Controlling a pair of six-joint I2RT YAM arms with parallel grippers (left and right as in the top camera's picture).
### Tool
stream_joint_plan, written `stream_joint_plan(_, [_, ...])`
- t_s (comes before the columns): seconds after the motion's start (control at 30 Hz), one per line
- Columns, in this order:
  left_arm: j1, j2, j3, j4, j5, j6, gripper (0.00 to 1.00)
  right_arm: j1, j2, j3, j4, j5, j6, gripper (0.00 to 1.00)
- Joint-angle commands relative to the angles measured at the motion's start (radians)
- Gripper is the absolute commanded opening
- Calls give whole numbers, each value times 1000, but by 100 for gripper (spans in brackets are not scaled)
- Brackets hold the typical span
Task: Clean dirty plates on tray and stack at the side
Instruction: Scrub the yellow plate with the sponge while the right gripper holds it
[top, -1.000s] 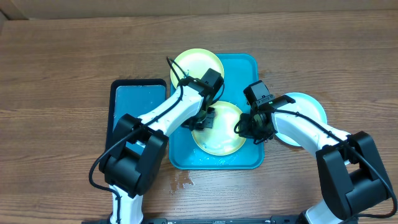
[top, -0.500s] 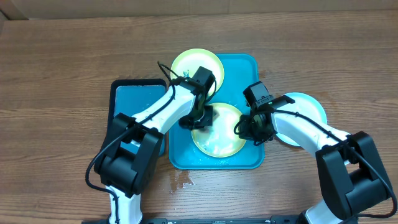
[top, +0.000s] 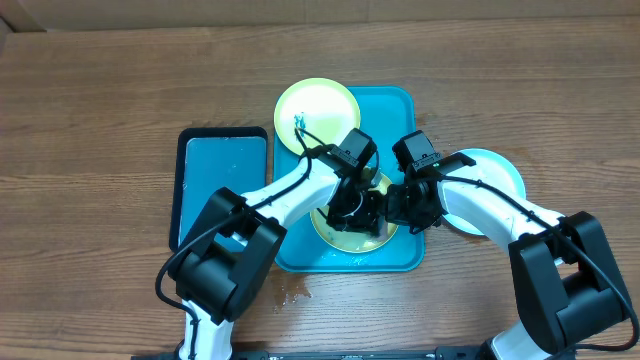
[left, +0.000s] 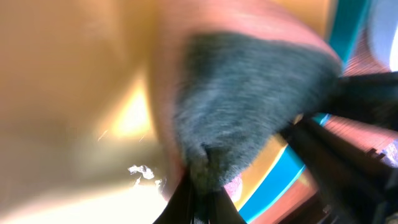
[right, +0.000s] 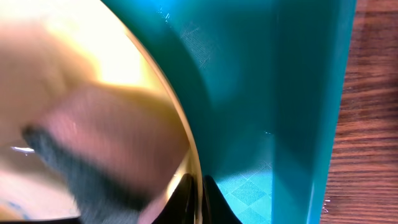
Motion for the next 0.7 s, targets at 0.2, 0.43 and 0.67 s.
stream_joint_plan(0.2, [122,-14,-16,-200,-422,-35,4,-2,44,-46,-10,104,-23,4])
stream_joint_plan(0.43, [129,-93,-16,-259,-754,-56,4,-2,44,-46,-10,111,-23,4])
stream_joint_plan(0.67, [127,-227,-16,-251,-770,-63,4,-2,44,-46,-10,111,-23,4])
